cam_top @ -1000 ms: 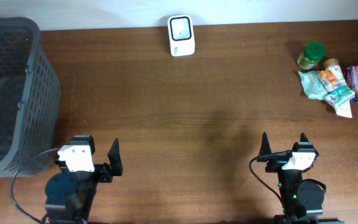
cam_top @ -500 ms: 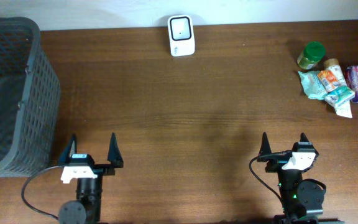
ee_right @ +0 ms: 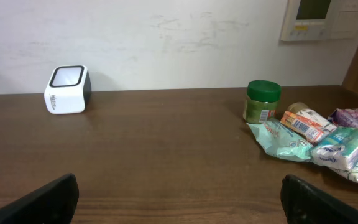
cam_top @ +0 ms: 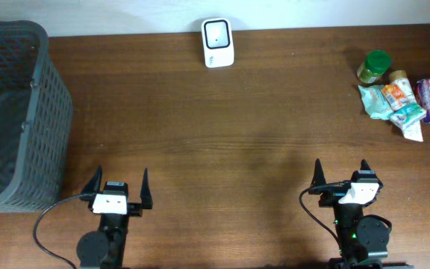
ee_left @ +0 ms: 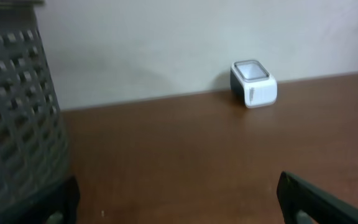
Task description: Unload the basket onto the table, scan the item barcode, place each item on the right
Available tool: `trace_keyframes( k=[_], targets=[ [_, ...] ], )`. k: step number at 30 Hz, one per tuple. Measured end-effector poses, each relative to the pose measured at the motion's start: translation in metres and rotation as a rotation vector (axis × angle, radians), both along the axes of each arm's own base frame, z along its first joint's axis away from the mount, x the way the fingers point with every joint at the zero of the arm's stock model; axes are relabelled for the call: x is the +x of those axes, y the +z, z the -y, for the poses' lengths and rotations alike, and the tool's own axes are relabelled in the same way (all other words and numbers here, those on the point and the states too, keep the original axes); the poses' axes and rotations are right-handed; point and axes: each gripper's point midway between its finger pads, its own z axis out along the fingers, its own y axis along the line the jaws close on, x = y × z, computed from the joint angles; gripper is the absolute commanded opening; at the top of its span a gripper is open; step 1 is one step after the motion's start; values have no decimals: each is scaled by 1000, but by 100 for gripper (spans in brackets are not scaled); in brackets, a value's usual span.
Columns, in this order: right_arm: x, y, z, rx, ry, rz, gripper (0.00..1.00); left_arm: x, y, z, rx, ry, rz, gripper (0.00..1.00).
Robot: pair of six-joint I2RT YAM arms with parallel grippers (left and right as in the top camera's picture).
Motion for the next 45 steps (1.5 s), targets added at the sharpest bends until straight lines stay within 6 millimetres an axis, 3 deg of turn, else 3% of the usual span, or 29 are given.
trace_keyframes(
  k=[2,14,45],
  targets=[
    [0,0,0,0,0,0,98,0,-8,-1,2,5,-30,99],
    [0,0,0,0,0,0,99,0,-7,-26,-114,146,-26,99],
    [0,0,0,0,0,0,99,0,-7,-23,-103,129,-28,99]
  ],
)
